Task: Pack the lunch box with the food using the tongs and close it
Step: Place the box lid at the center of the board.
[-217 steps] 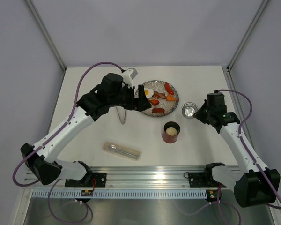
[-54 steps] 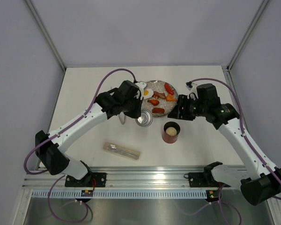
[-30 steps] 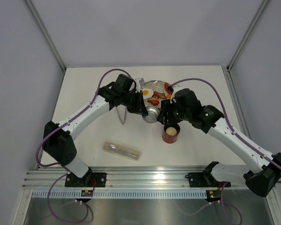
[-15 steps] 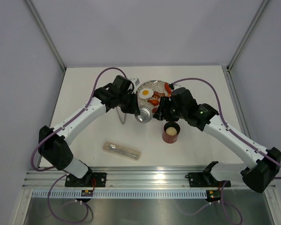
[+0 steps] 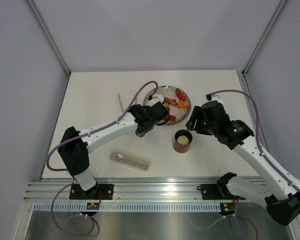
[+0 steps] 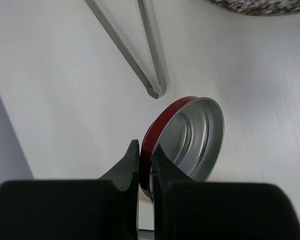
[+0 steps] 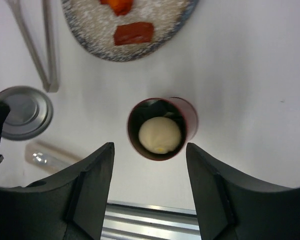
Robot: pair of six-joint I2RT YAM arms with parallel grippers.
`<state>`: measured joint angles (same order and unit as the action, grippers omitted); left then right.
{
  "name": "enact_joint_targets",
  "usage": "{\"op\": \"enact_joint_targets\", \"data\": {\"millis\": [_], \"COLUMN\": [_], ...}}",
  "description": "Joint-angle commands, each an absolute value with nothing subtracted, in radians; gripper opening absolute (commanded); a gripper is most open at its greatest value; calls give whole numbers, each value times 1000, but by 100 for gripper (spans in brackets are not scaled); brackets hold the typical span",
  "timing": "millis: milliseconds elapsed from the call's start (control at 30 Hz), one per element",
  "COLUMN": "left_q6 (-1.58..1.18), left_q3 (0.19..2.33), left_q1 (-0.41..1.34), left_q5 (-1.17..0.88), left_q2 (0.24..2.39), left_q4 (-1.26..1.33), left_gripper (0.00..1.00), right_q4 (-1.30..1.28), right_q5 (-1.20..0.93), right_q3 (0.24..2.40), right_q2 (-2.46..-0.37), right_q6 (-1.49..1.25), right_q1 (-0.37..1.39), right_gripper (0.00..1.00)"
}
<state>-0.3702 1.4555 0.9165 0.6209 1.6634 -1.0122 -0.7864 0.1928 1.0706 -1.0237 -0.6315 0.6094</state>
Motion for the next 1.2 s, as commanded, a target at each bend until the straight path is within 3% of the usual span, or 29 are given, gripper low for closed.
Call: {"op": "enact_joint_targets", "data": {"millis": [0,167,567,1167], "left_q6": [-417,-537,-830,-848], "left_q3": [1483,1511,1626,1603], "left_q1": [952,1018,1078,1104], "left_q5": [889,1047,1198,1195], "left_q2": [1739,1857,2117,2220], "left_q4": [-1083,-1150,-1431,-1405], "left_gripper": [0,0,0,4], "right_q4": [-856,-894,-907,-910], "right_q5": [220,143,161,140], "right_q3": [1043,1034,1042,1066], "right_q2": [-940,-897,-899,-887], "right_q6": [-608,-548,-560,-566], "right_q1": [496,358,342,341], "right_gripper": [67,71,72,72]}}
